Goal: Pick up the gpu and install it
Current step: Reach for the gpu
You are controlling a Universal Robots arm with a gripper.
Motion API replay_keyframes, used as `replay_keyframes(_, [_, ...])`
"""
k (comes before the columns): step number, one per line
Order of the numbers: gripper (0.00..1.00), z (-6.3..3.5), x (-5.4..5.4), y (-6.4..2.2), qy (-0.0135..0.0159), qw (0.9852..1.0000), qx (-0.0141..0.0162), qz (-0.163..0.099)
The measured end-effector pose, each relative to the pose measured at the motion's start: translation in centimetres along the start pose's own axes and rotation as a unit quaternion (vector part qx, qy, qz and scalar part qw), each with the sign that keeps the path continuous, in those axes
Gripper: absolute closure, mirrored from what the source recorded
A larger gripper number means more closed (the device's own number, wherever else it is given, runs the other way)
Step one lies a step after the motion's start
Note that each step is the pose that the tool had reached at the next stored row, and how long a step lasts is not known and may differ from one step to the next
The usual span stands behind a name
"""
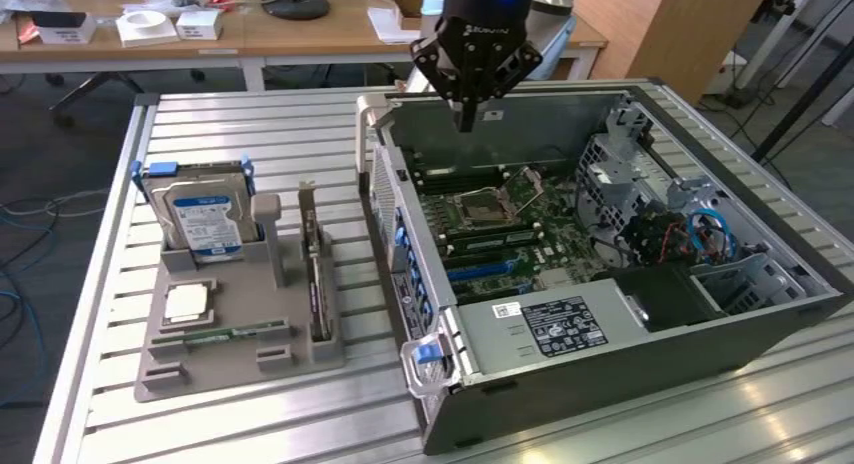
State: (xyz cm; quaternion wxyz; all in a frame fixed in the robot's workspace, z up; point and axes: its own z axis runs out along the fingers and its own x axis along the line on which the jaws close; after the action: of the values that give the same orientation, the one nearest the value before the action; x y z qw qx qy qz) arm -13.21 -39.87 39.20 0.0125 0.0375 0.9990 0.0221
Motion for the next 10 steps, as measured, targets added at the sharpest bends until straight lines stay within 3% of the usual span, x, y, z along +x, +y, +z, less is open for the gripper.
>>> replay_keyframes(10, [0.90,0.32,3.3,-0.07,-0.0001,1.0000,0.0003,0.000])
